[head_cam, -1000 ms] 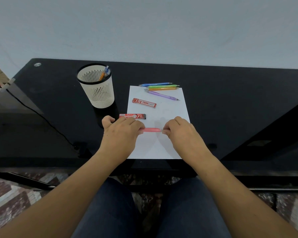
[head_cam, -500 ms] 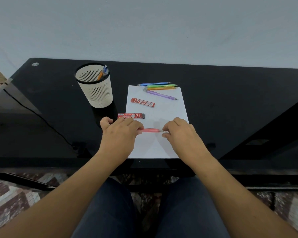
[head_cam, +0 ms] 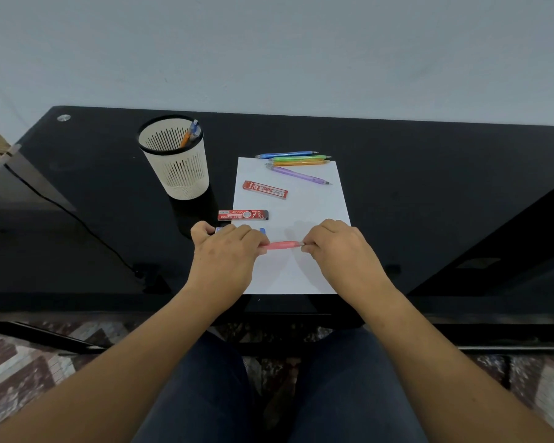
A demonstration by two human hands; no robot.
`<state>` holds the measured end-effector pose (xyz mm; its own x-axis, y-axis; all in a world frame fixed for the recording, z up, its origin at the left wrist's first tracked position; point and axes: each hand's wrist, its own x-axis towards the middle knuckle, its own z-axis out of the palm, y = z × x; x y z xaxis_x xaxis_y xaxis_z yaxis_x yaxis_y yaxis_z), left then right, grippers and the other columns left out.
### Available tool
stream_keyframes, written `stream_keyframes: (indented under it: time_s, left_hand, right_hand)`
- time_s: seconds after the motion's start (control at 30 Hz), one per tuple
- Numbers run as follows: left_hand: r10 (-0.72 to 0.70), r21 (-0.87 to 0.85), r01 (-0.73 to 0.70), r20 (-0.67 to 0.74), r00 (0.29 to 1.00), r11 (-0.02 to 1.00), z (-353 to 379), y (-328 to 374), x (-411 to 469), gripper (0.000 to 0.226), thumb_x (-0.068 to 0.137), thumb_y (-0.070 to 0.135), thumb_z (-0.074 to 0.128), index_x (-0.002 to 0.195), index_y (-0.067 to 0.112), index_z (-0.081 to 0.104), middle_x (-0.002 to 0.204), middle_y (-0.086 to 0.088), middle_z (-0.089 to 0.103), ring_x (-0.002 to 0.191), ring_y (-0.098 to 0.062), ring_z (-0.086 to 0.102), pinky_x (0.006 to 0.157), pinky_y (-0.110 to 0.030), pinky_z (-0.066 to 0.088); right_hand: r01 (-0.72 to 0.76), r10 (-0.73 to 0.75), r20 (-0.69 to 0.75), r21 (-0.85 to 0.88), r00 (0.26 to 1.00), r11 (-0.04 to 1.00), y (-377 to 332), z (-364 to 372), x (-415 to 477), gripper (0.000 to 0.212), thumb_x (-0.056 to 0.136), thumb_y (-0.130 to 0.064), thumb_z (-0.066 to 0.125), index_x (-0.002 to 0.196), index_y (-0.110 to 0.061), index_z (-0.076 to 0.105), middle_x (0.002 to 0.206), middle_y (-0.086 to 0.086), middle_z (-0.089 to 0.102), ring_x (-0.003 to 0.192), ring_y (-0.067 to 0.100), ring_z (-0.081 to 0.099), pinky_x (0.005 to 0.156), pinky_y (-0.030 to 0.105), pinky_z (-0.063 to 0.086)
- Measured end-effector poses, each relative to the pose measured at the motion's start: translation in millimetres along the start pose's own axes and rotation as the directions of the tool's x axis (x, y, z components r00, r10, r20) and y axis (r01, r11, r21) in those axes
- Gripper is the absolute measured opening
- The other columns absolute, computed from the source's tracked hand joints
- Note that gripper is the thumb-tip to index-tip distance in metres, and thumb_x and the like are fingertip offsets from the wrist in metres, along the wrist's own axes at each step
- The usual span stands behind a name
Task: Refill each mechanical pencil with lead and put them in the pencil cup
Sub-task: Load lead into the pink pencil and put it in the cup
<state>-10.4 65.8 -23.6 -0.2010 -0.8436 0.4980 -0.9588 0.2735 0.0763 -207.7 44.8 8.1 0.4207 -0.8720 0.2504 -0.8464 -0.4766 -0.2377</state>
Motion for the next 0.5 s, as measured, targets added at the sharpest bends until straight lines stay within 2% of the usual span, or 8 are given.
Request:
stream_keyframes:
  time_s: [0.1,0.13,0.2,0.27,0.37,0.5]
  left_hand:
    - [-0.006,0.007,0.006,-0.022,1.000,1.000,1,4,1,0.007,0.083,0.019,0.073,0.087,0.024,0.069,0.073,0.010,0.063,0.064,-0.016,0.058,0.079,-0.038,0.021]
    - [-0.006,0.001,0.006,-0.034,0.999,1.000,1,5,2,0.006,0.084,0.020,0.073,0.087,0.024,0.069,0.075,0.010,0.064,0.066,-0.016,0.058,0.079,-0.038,0.021]
    - [0.002,-0.014,-0.002,-0.051,0.999,1.000,1,8,3,0.006,0.085,0.022,0.072,0.089,0.025,0.069,0.078,0.010,0.065,0.071,-0.016,0.060,0.080,-0.038,0.021]
    - [0.021,-0.018,-0.022,-0.057,0.998,1.000,1,9,5,0.009,0.083,0.024,0.073,0.092,0.024,0.070,0.082,0.009,0.067,0.076,-0.017,0.063,0.082,-0.038,0.022]
    - [0.014,-0.002,-0.014,-0.019,1.000,1.000,-1,3,7,0.026,0.078,0.034,0.076,0.100,0.021,0.070,0.094,0.005,0.070,0.088,-0.019,0.065,0.086,-0.041,0.024]
    - [-0.028,0.015,0.026,0.091,0.995,1.000,-1,-20,4,0.040,0.082,0.043,0.068,0.114,0.022,0.063,0.112,0.005,0.064,0.101,-0.018,0.060,0.091,-0.043,0.027]
  right_hand:
    - [-0.064,0.063,0.067,0.007,0.996,0.998,-3,-3,0,0.034,0.094,-0.027,0.058,0.126,-0.018,0.057,0.118,0.001,0.061,0.105,0.021,0.056,0.090,0.032,0.042]
    - [-0.074,0.071,0.088,0.034,0.994,0.997,-4,-4,0,0.039,0.095,-0.028,0.056,0.132,-0.020,0.053,0.124,-0.001,0.059,0.111,0.020,0.054,0.096,0.033,0.041]
    - [-0.050,0.044,0.091,0.070,0.995,0.996,-6,-4,1,0.036,0.095,-0.026,0.055,0.131,-0.019,0.055,0.121,0.001,0.062,0.108,0.021,0.057,0.095,0.036,0.044]
    - [-0.024,0.020,0.060,0.064,0.998,0.998,-5,-3,1,0.028,0.095,-0.022,0.056,0.121,-0.015,0.063,0.107,0.004,0.067,0.095,0.024,0.061,0.085,0.040,0.049]
    - [-0.040,0.039,0.014,0.056,0.999,0.998,-3,-7,1,0.021,0.094,-0.018,0.057,0.112,-0.011,0.065,0.097,0.005,0.066,0.084,0.023,0.061,0.074,0.040,0.052]
    - [-0.112,0.114,-0.017,0.086,0.993,0.990,4,-20,1,0.023,0.098,-0.023,0.050,0.116,-0.015,0.060,0.106,0.000,0.060,0.089,0.017,0.058,0.082,0.036,0.051]
